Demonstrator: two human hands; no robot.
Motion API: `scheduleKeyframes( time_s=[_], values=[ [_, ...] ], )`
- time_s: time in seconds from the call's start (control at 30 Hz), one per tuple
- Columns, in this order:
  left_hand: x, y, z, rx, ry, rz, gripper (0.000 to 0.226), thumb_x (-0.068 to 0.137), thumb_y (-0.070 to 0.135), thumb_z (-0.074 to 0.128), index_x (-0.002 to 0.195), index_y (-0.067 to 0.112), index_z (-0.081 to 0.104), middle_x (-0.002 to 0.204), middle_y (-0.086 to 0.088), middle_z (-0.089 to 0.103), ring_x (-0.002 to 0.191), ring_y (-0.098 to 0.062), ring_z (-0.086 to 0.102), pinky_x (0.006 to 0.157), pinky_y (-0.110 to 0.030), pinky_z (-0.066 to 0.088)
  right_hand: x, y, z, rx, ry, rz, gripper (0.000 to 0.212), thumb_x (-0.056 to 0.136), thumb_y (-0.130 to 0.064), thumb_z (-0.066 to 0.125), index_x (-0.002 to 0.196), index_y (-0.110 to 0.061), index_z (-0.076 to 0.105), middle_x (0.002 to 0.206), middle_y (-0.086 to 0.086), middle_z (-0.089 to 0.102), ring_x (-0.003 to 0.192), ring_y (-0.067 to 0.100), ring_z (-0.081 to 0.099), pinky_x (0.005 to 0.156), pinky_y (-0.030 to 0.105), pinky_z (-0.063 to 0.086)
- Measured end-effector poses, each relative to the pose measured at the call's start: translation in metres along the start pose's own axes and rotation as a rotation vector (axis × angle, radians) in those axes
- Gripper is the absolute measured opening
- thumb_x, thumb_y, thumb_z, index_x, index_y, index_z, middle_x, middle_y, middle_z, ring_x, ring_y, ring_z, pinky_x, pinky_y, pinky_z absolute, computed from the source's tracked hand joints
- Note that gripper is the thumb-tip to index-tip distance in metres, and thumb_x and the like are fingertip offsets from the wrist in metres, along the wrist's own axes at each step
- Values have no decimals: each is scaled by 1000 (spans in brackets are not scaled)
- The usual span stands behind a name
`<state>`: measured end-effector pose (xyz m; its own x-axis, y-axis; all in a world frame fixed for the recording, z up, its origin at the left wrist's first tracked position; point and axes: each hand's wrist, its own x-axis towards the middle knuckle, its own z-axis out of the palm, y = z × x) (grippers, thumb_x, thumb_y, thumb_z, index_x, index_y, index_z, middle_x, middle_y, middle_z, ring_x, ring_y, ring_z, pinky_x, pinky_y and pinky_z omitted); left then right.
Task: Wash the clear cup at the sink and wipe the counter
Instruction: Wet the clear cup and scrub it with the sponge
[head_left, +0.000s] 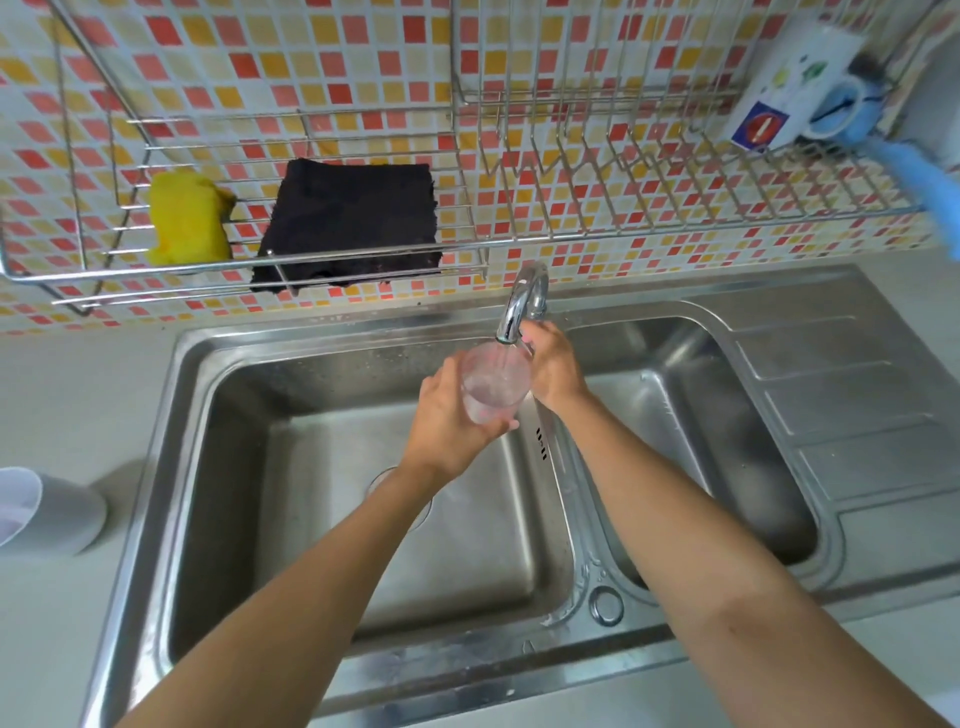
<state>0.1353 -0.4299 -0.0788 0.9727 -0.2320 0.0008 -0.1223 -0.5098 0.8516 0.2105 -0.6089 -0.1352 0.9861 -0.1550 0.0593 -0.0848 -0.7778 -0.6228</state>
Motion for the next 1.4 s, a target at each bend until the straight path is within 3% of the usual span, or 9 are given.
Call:
scheduleKeyframes(
  time_s=[0.1, 0.2, 0.27, 0.53, 0.73, 0.93, 1.1, 1.3, 1.4],
  values=[
    [-1, -3, -3, -16, 30, -12, 81, 63, 34, 88, 131, 24, 44, 124, 8, 57, 113, -16, 46, 91, -26, 40, 0, -3, -9, 161, 189, 160, 27, 94, -6, 53, 116, -14, 66, 87, -2, 65, 73, 8, 57, 72, 14, 42],
    [-3, -4, -4, -20, 11, -16, 82, 62, 35, 88, 131, 24, 44, 125, 8, 57, 114, -16, 46, 93, -27, 41, -7, -5, -19, 219, 221, 211, 26, 96, -13, 50, 120, -13, 61, 104, 8, 71, 92, 25, 66, 80, 30, 50],
    [-4, -3, -1, -24, 12, -17, 84, 62, 35, 88, 132, 23, 43, 125, 7, 57, 114, -17, 46, 95, -29, 42, -8, -5, -23, 259, 207, 229, 25, 96, -15, 51, 120, -11, 59, 107, 10, 71, 97, 27, 66, 77, 26, 47],
    [-4, 7, 10, -112, 65, -26, 84, 64, 32, 87, 134, 22, 42, 128, 6, 55, 119, -18, 46, 96, -27, 40, -90, 12, -1, 155, 246, 272, 36, 98, -19, 48, 132, -6, 53, 130, 14, 59, 120, 31, 54, 99, 32, 39],
    [-1, 9, 8, -126, 117, -6, 78, 67, 34, 85, 133, 29, 43, 127, 12, 55, 115, -11, 46, 89, -16, 37, -158, 50, 43, -250, 79, 103, 47, 100, -17, 32, 145, -2, 35, 153, 13, 32, 144, 28, 23, 117, 42, 22],
    [-5, 3, 10, -86, 107, 16, 81, 65, 34, 86, 133, 26, 43, 127, 10, 56, 116, -14, 47, 93, -23, 39, -158, 48, 47, -361, 96, 89, 46, 97, -5, 37, 142, 1, 38, 150, 17, 36, 143, 29, 26, 117, 42, 20],
    [-7, 6, 9, -110, 111, 20, 78, 66, 35, 86, 132, 26, 44, 125, 10, 56, 115, -12, 48, 86, -9, 35, -159, 45, 45, -374, 101, 87, 51, 92, 2, 48, 142, 2, 38, 149, 18, 37, 142, 30, 27, 117, 41, 17],
    [-3, 7, 6, -92, 119, 39, 81, 67, 37, 86, 134, 27, 42, 129, 11, 54, 117, -11, 46, 92, -18, 37, -159, 45, 46, -407, 83, 81, 55, 88, 5, 50, 142, 3, 37, 149, 19, 38, 142, 28, 27, 116, 40, 16],
    [-1, 5, 6, -95, 129, 33, 83, 66, 39, 85, 135, 26, 42, 130, 11, 54, 118, -12, 47, 89, -11, 33, -158, 45, 45, -407, 75, 88, 55, 89, 4, 50, 142, 1, 37, 149, 17, 37, 143, 27, 26, 117, 38, 13]
  ],
)
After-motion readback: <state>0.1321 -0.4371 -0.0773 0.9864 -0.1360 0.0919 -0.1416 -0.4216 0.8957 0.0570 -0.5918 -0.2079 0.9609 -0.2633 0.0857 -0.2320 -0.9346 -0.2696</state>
